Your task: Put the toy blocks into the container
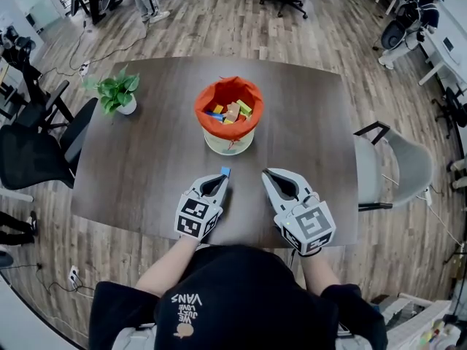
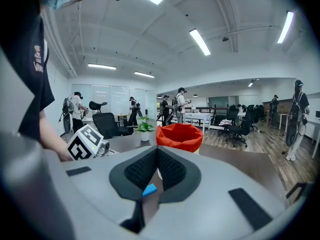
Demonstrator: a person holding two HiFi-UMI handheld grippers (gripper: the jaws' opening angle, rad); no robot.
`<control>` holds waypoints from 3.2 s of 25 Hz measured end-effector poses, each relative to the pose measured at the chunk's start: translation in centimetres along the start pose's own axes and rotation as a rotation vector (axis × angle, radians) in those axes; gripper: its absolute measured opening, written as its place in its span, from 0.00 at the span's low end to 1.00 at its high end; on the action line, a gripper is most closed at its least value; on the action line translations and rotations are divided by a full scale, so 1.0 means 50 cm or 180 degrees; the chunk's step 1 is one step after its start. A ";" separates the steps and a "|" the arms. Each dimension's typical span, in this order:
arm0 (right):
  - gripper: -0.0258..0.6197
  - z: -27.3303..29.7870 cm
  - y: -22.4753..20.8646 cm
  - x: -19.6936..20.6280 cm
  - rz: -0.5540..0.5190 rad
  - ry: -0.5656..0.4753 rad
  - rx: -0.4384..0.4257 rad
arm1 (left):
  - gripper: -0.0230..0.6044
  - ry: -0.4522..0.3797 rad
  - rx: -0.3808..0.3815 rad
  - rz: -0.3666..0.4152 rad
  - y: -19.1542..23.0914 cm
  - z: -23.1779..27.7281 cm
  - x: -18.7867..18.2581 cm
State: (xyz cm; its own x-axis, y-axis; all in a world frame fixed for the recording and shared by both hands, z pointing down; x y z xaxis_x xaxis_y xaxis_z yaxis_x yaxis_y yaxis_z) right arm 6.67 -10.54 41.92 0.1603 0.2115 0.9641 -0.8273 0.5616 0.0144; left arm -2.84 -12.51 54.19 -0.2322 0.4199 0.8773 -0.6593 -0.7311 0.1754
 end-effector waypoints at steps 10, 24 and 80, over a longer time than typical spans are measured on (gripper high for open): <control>0.07 0.004 -0.009 0.005 0.0022 0.0012 0.0038 | 0.05 0.0221 -0.0004 -0.0112 0.019 0.027 0.047; 0.07 0.004 -0.014 0.010 0.0053 0.0049 0.0083 | 0.06 0.0602 -0.0045 -0.0246 0.042 0.061 0.117; 0.07 -0.006 -0.024 0.015 0.0086 0.0067 0.0105 | 0.28 0.0924 -0.0313 -0.0031 0.078 0.107 0.132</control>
State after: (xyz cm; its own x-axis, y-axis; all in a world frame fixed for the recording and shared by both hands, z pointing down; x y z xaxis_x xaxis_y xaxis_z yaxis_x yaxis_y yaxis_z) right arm 7.95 -10.81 42.54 0.1487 0.2430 0.9586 -0.8486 0.5290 -0.0025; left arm -3.10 -15.46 63.06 -0.4108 0.5731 0.7091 -0.7254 -0.6766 0.1266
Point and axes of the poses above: the fingertips, and each gripper's own axes: z forward along the fingers, y to its left, x out of its underside, the point moved 1 cm from there along -z, backward along the fingers, and after that the axes turned 4 degrees about x, right-handed, at the moved point
